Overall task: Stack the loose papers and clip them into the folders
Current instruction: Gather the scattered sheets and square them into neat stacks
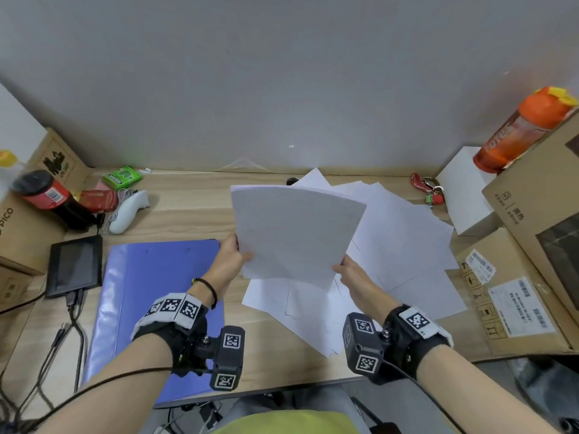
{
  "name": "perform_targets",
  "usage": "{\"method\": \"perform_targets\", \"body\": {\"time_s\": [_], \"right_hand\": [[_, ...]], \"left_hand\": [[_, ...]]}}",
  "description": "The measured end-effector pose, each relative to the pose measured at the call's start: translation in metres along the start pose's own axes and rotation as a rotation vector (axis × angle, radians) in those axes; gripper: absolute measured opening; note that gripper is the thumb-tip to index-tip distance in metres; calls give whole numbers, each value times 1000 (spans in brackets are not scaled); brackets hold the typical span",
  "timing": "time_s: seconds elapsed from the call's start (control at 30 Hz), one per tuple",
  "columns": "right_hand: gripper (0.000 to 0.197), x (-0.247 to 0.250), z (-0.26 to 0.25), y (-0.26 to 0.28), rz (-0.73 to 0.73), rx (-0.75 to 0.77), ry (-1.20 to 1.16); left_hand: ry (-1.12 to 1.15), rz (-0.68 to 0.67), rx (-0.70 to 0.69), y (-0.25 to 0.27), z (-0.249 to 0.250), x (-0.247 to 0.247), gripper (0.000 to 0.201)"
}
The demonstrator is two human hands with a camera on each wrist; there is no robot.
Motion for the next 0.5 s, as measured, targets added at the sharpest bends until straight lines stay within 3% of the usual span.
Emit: {"method": "perform_targets", "body": {"time_s": [0.13,0.33,0.5], "right_hand": [[45,-2,-5,-1,34,33,-44],[38,16,-49,-9,111,191,-162],[23,17,-11,1,113,106,-124]], "left_hand": [[-2,-3,5,3,-9,-6,34],[68,35,-99,4,29,0,37],[-79,-35,2,8,-1,-6,30]]}}
Point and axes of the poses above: each hand's wrist, its own y-axis away from the middle knuckle, its own x-axis out of the back of the hand, z = x × y, the point moved 7 cm from there along -y, towards the middle knuckle, and after that the axes turned 14 degrees about x, right-handed, at the moved point
